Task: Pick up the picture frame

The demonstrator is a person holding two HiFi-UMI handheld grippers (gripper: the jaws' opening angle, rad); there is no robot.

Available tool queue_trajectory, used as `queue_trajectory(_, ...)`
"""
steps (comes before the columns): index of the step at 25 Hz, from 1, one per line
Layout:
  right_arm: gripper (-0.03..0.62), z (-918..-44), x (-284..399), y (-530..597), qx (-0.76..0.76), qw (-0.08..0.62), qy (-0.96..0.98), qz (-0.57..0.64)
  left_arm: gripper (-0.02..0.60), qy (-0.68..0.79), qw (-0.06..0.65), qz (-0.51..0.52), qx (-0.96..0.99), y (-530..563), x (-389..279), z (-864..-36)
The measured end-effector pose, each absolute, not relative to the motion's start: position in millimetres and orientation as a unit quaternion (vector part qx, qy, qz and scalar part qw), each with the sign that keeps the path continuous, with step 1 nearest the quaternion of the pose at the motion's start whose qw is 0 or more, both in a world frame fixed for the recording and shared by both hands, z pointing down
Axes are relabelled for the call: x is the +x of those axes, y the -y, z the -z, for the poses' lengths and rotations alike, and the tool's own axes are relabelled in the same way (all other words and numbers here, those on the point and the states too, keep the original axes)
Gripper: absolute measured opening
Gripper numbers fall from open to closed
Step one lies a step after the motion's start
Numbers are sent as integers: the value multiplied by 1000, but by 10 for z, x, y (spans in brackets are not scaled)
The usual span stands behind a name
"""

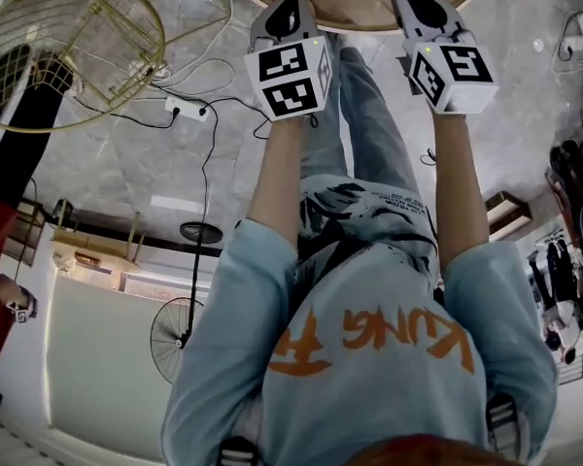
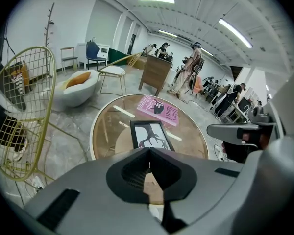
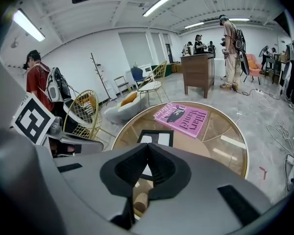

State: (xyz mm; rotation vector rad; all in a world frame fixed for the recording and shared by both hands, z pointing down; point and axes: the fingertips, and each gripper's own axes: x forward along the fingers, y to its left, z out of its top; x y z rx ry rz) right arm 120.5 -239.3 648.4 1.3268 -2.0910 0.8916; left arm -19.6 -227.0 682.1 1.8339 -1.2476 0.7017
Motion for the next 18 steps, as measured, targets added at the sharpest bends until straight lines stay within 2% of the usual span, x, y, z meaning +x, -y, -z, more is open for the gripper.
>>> queue_trajectory(18,-2,-7349,1154,2791,484,249,769,-335,20,456,406,-283,740,2630,-77,-7464)
